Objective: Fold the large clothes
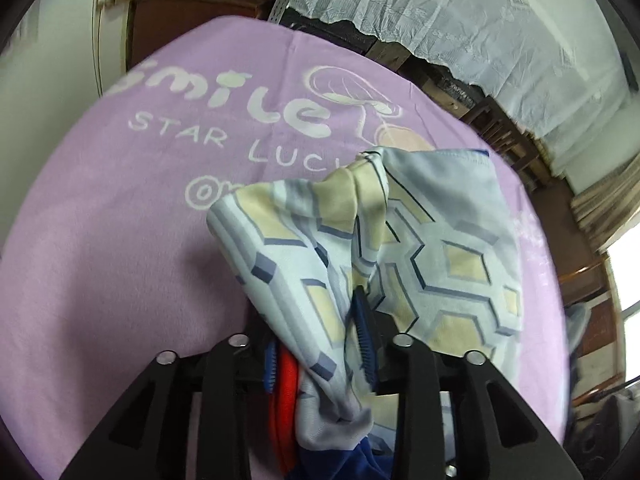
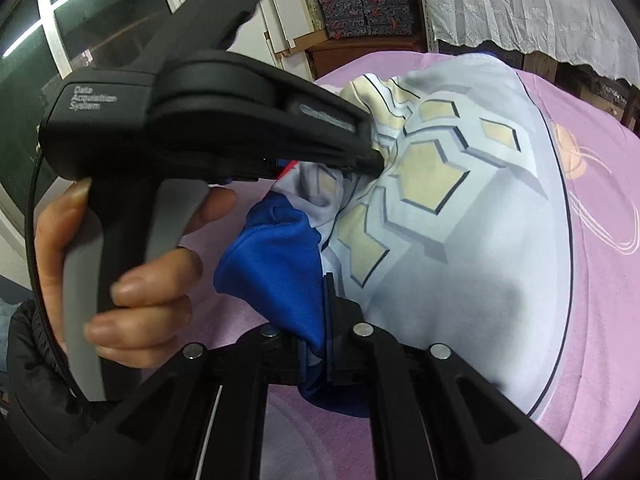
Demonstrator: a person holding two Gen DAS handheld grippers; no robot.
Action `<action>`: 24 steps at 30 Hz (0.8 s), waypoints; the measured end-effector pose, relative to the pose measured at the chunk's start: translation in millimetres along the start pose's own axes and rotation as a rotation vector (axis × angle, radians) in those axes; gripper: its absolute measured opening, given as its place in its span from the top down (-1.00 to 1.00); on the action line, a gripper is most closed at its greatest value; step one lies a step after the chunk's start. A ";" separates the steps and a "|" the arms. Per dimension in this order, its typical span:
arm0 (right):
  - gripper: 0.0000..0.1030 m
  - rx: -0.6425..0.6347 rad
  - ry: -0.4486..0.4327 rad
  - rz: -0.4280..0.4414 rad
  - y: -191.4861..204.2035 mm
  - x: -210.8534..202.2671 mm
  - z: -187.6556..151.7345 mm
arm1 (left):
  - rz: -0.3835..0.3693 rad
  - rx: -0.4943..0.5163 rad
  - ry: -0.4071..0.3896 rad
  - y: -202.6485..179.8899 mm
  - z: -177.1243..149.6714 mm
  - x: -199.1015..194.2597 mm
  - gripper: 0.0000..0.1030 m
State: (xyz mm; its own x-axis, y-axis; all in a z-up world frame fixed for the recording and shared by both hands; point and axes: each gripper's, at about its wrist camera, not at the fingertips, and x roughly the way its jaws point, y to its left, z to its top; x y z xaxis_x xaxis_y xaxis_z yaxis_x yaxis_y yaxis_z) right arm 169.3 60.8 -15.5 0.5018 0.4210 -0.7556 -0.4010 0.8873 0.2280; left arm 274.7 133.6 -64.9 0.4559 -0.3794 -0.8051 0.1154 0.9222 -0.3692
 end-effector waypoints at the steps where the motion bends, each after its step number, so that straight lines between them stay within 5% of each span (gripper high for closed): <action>1: 0.93 -0.002 -0.001 -0.003 5.0 -0.9 -5.2 | 0.021 0.015 -0.008 -3.2 -0.9 -0.4 0.25; 6: 0.83 -0.013 0.006 0.014 13.6 -7.5 -13.0 | 0.024 -0.027 -0.006 3.4 -2.7 0.0 0.01; 12: 0.16 -0.047 -0.032 0.068 20.6 -41.5 -21.4 | -0.001 -0.080 -0.049 9.2 1.8 -20.0 0.06; 19: 0.14 -0.023 -0.138 0.077 3.5 -93.5 -34.1 | -0.030 -0.072 -0.213 2.8 1.6 -72.5 0.06; 24: 0.14 0.056 -0.226 0.015 -26.9 -120.8 -18.7 | -0.081 0.022 -0.267 -23.6 -2.9 -84.8 0.07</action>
State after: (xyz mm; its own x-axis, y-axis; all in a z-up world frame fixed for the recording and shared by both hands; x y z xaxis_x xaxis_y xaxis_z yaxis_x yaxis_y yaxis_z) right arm 105.2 -17.5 58.1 0.6574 0.4599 -0.5970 -0.3698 0.8871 0.2762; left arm 230.8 143.8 10.8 0.6605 -0.4212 -0.6216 0.1788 0.8923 -0.4146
